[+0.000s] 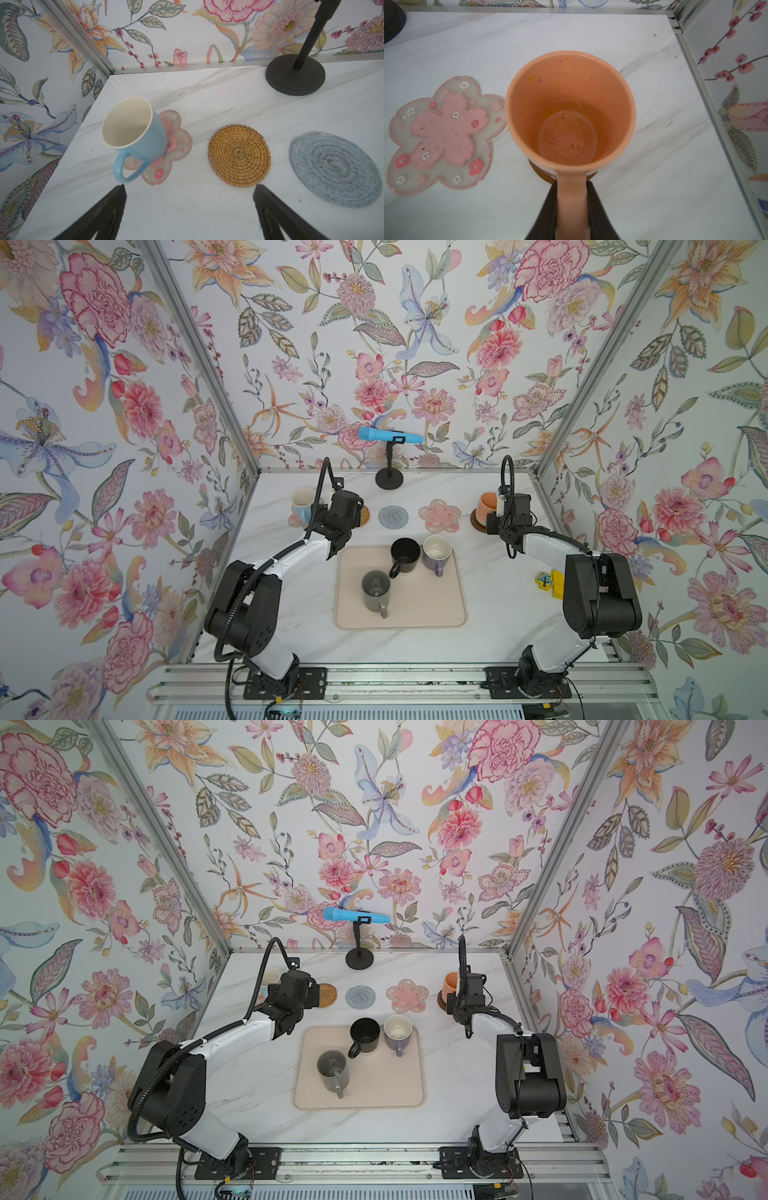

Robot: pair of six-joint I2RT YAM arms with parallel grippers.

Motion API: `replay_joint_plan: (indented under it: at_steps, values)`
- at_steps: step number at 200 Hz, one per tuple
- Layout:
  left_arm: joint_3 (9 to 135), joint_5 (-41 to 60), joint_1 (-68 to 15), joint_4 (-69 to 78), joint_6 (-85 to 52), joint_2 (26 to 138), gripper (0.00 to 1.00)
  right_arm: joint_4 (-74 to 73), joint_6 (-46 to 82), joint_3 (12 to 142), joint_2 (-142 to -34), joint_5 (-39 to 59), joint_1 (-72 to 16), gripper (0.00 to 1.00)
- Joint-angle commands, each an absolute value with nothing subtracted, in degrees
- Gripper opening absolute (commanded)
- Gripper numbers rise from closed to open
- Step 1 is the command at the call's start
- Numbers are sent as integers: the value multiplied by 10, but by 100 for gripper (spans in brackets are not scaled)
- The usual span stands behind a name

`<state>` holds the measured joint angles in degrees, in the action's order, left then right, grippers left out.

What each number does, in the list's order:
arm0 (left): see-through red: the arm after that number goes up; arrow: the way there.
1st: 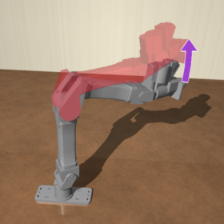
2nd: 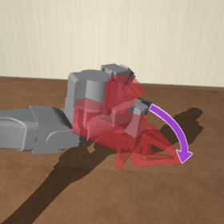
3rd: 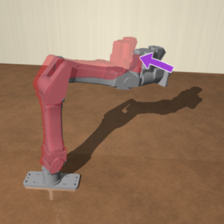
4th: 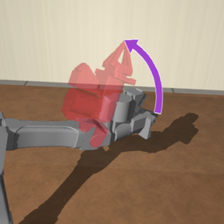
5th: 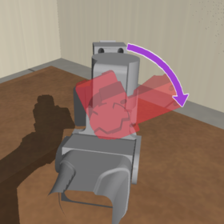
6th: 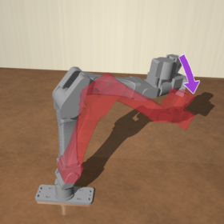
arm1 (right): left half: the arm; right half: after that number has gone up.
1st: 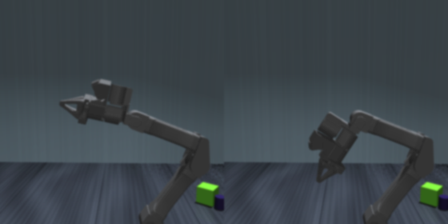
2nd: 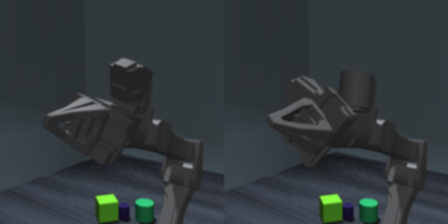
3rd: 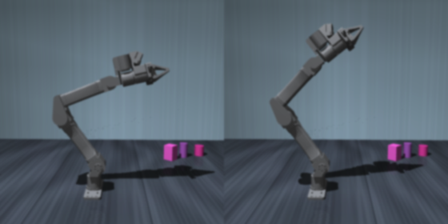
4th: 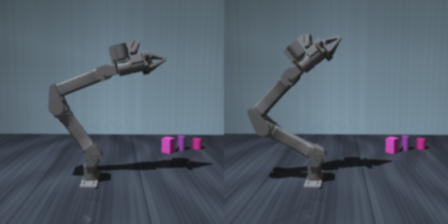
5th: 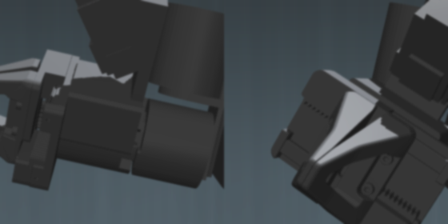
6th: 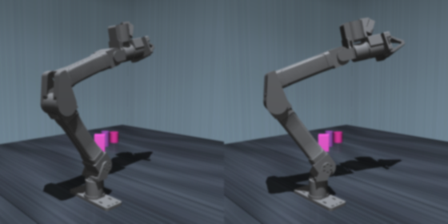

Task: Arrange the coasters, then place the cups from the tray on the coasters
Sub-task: 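Carry the orange mug with the right gripper over the brown wooden coaster, then lower the orange mug onto the brown wooden coaster and open the right gripper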

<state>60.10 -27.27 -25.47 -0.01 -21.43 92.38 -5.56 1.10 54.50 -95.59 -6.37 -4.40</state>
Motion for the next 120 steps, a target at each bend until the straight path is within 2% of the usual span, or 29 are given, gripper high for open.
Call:
replay_joint_plan:
  at_steps: [1,120]
  values:
    - [619,-278,-257,-11,-216,931,99,-125,13,541,-954,-58,-40,0]
    - [634,-263,-258,-12,-220,954,99,-92,21,515,-940,-65,-43,0]
